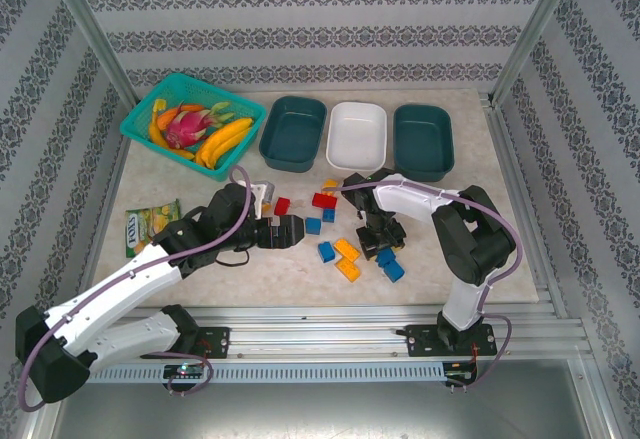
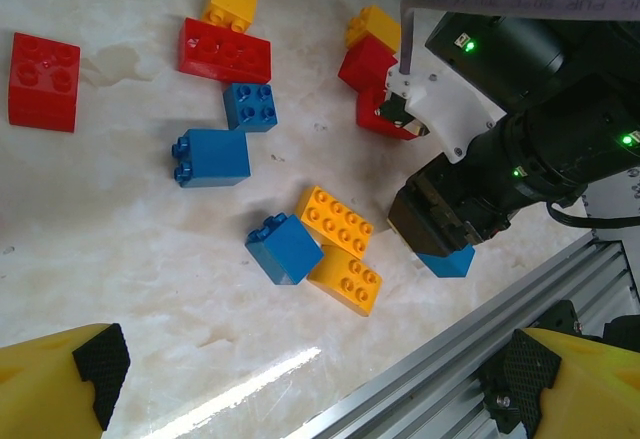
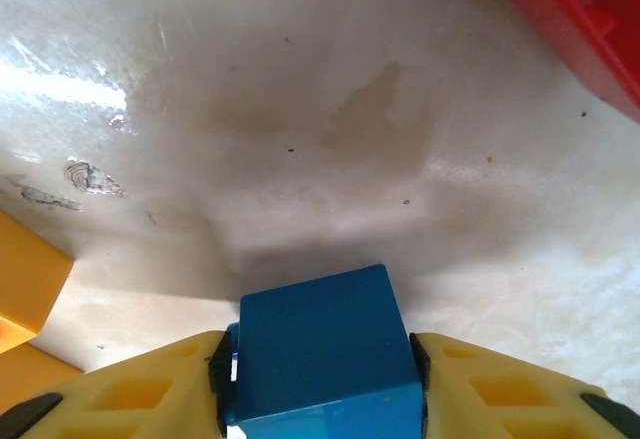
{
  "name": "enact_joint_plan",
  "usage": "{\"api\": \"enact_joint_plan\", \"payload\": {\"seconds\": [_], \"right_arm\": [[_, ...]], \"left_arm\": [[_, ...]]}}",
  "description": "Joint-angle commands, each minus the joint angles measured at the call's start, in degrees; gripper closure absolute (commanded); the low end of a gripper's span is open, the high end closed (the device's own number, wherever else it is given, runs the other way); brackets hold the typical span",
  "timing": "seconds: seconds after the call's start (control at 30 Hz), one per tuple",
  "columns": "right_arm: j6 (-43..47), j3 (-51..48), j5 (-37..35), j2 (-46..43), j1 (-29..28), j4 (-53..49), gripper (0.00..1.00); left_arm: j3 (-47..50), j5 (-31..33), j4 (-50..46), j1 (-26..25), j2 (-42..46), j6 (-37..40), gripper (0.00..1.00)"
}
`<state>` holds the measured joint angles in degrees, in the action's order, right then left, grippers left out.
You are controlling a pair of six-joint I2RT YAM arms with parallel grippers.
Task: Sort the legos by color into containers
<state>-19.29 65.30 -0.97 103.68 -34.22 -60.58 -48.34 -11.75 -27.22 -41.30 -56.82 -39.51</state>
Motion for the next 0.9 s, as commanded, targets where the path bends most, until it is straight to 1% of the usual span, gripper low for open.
{"api": "enact_joint_plan", "payload": {"seconds": [0.0,0.03,0.1,0.23,0.4,0.53,0.67,0.77,0.87], "right_arm": [[-0.40,-0.35,-0.96,0.74,0.68,0.11,0.55],[-0.48,-0.05,-0.96,0.65,0.64,-0.02,0.55],[-0.46,0.60,-1.12,0.41,0.57,-0.32,0.59],[-0.57,2.41,-2.21,-1.29,0.88,-0.91,0.61],[-0.32,9.33,-2.46,-3.77,4.23,-3.40,0.63],[0.69,17.72,-2.15,-4.69,9.16,-5.71,0.64],[1.35,25.69,-1.06,-3.81,16.19,-4.92,0.65],[0.50,30.74,1.18,-0.68,22.01,-2.84,0.65],[-0.57,36.65,2.95,5.42,26.67,-1.54,0.65]], "left_arm": [[-0.88,0.45,2.17,-1.07,-0.47,-0.20,0.01],[-0.96,0.38,2.22,-1.06,-0.57,-0.18,0.01],[-0.97,0.32,2.18,-1.06,-0.74,-0.02,0.01],[-0.97,0.42,2.41,-1.07,-0.90,-0.13,0.01],[-1.79,0.56,4.20,-1.06,-2.78,-1.25,0.01],[-4.64,0.67,7.10,-1.06,-6.91,-2.42,0.01],[-12.44,1.08,8.13,-0.59,-14.64,-2.51,0.00],[-18.84,0.27,8.79,0.91,-20.65,-3.29,0.00],[-24.87,-1.66,8.86,3.10,-27.25,-4.74,0.01]]}}
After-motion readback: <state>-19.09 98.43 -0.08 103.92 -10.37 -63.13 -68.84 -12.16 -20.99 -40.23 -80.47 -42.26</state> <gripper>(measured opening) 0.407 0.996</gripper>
